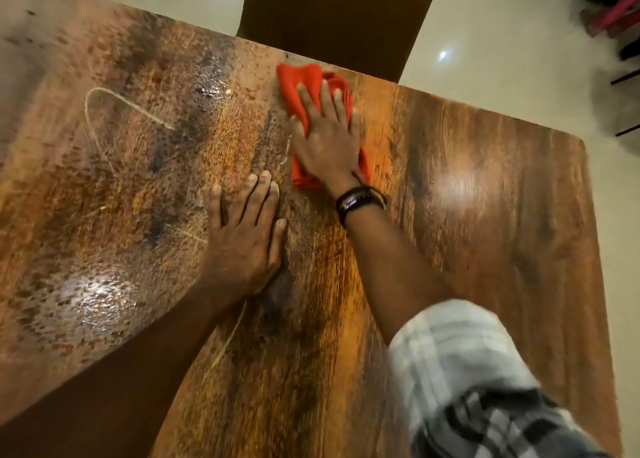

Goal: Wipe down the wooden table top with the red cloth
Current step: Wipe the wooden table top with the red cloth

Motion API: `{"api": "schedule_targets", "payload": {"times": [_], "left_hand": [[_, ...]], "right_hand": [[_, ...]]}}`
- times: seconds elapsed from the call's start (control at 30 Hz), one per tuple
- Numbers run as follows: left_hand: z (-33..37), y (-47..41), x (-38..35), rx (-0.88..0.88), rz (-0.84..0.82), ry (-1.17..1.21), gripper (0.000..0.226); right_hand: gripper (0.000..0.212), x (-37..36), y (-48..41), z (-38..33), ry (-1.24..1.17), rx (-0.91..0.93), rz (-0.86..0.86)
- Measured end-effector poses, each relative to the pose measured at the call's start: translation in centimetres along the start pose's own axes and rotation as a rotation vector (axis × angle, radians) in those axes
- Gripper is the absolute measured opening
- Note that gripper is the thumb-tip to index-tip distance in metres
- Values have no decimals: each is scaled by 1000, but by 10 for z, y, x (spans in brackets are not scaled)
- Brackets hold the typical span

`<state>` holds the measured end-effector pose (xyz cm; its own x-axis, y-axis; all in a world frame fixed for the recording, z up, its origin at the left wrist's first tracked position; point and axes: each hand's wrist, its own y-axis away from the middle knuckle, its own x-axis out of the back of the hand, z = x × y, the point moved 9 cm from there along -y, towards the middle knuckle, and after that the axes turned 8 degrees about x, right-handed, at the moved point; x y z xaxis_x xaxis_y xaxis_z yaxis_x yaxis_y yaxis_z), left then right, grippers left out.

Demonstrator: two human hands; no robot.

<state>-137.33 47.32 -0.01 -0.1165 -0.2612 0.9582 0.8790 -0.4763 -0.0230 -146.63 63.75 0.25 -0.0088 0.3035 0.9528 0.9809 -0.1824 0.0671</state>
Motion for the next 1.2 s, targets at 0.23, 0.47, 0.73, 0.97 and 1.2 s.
{"api": "schedule_targets", "payload": {"times": [0.23, 0.47, 0.73, 0.97, 1.2], "left_hand": [[3, 0, 4, -19, 12, -8, 58], [0, 0, 2, -15, 14, -30, 58], [-2, 1, -2, -18, 7, -16, 57], [-2, -1, -1, -13, -6, 6, 58], [-4, -1, -3, -8, -8, -7, 58]], "right_hand": [[57, 27, 98, 93, -93, -131, 75], [59, 69, 27, 196, -76, -445, 135], [56, 25, -33, 67, 105, -175, 71], [59, 50, -7, 147, -4, -225, 83], [68, 52, 3, 145, -138, -307, 185]]}}
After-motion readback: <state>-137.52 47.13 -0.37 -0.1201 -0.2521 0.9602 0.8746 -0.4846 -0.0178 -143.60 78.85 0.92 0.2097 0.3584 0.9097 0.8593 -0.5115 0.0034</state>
